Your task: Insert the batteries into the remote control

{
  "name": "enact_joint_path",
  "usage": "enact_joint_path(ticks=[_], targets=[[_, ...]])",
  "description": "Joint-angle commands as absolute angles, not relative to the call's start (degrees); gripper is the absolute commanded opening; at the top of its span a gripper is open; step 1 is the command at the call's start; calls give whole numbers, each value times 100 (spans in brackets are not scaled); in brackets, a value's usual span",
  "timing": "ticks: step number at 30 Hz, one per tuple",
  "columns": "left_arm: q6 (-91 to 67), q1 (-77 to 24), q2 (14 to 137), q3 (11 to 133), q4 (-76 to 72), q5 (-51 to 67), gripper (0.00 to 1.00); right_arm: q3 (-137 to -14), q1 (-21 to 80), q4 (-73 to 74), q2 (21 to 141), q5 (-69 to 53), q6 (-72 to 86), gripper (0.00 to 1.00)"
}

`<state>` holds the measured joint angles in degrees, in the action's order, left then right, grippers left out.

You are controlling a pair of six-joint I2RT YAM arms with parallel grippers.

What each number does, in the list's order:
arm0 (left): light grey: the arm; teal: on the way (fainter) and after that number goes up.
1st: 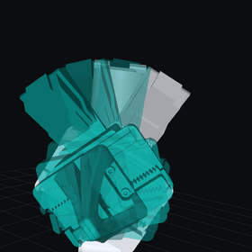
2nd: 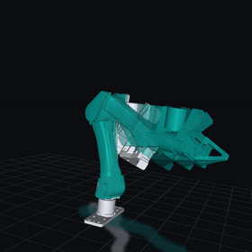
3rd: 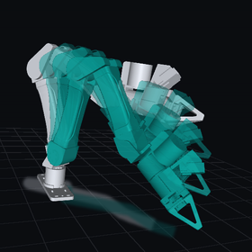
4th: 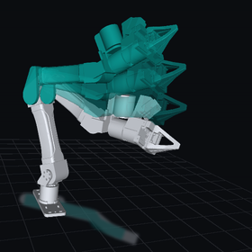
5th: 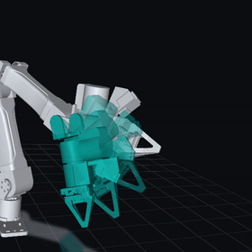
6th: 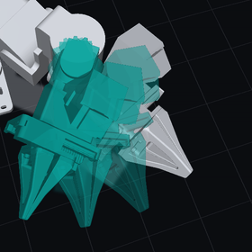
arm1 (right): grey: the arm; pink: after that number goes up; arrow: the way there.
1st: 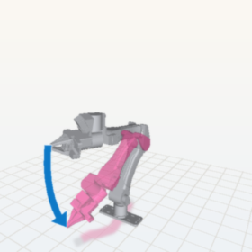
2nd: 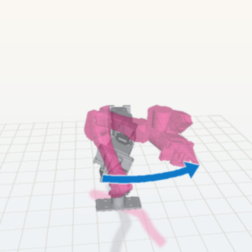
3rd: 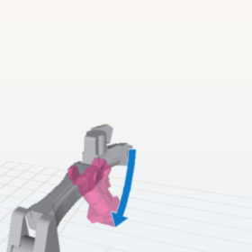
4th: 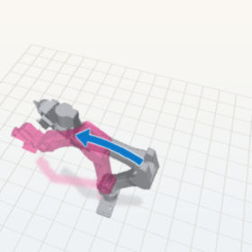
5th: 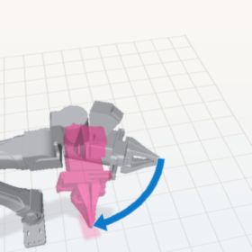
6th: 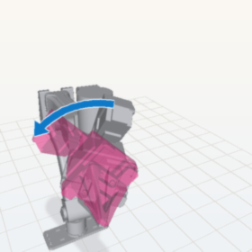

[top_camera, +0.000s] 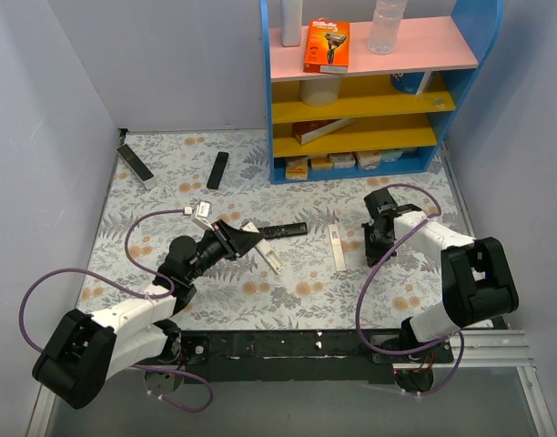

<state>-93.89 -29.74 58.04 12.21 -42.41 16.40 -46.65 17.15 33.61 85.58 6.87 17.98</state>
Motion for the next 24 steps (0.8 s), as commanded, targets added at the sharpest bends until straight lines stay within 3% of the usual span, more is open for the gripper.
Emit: enact_joint_path(ticks=[1, 14, 24], targets=[[-9352, -2953, 5950, 1476, -4596, 1889, 0, -5219, 2100, 3963, 8280, 458, 1495, 1], [-9448, -2953, 6872, 1837, -5308, 2469, 0, -7232, 4129, 4675, 8007, -536, 1371, 1], [-9439, -2944, 7427, 2180, -5291, 2496, 0, -8270, 4957, 5282, 8507, -642, 1389, 1]])
